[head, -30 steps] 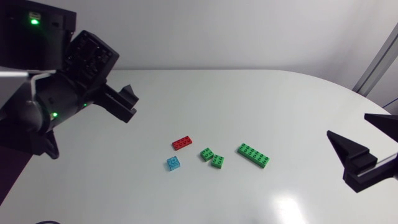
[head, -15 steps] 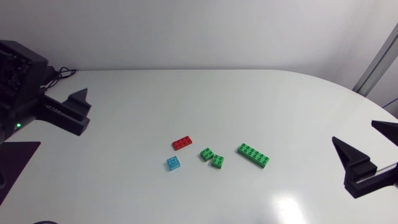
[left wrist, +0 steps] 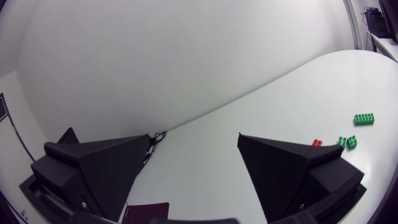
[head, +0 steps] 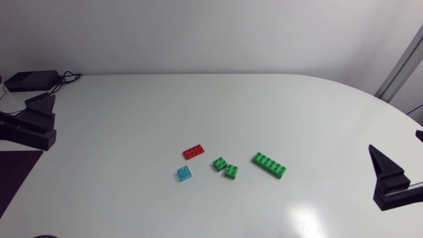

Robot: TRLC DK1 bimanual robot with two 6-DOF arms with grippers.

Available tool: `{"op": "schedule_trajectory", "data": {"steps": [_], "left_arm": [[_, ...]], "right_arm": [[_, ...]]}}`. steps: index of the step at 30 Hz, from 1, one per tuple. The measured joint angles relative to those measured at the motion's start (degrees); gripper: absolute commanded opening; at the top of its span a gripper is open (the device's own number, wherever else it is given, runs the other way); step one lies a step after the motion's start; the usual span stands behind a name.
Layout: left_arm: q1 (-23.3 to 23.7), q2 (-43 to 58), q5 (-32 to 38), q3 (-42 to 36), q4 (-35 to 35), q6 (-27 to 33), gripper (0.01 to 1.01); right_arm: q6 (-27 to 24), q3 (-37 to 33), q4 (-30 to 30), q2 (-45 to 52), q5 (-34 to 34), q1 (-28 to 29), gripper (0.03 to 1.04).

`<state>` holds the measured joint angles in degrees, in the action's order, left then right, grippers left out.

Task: Separate the duplo bricks

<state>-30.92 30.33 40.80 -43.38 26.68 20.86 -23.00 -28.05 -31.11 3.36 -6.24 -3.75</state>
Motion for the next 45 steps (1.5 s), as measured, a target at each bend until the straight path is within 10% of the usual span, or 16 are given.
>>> {"op": "schedule_trajectory", "data": {"steps": [45], "left_arm": [[22.05,-27.63,-8.96,21.62,-4.11,-2.80,0.987]], "right_arm": [[3.10,5.97,3.21,-3.21,-3.19,-2.78,0.99]]}}
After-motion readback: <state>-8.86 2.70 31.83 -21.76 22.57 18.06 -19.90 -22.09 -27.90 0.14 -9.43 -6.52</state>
